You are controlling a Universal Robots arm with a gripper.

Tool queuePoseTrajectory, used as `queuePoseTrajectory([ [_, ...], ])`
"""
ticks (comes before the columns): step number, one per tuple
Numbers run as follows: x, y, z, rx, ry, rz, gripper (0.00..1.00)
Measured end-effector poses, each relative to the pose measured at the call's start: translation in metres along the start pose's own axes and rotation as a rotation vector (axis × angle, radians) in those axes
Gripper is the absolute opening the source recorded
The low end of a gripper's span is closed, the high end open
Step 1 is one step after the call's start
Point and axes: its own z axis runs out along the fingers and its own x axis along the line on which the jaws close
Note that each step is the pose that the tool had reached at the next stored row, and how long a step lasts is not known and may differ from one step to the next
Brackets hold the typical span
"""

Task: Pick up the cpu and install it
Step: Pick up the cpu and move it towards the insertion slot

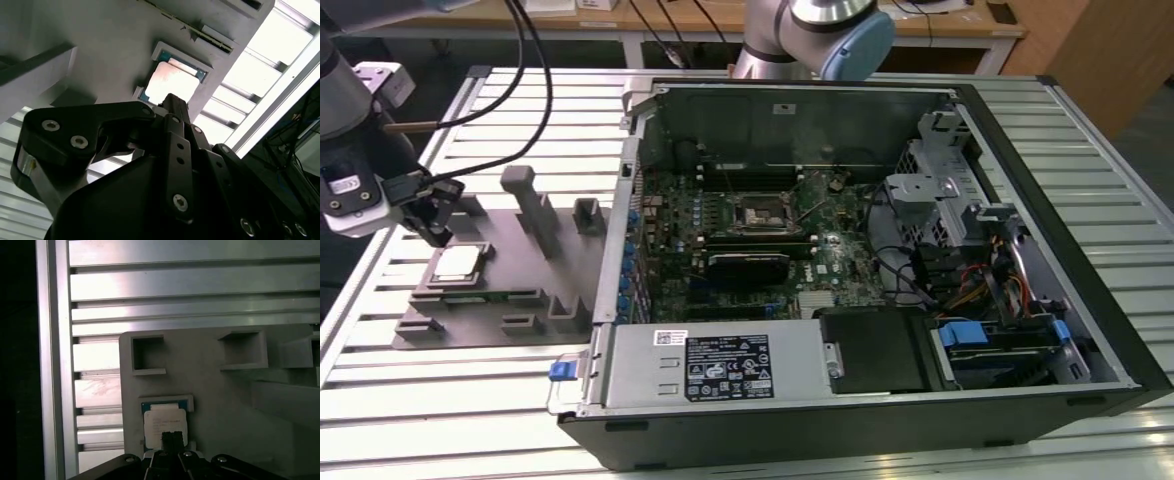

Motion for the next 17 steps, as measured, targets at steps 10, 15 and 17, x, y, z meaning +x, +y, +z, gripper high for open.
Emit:
queuePoseTrajectory([
  [10,-0.0012,-0.0014,0.0150,0.0001,0.0002,-0.003,0.11],
  [15,-0.0024,-0.0017,0.0229,0.0007,0.0007,-0.009,0.11],
  [17,-0.0027,-0.0017,0.0259,0.0016,0.0007,-0.010,0.11],
])
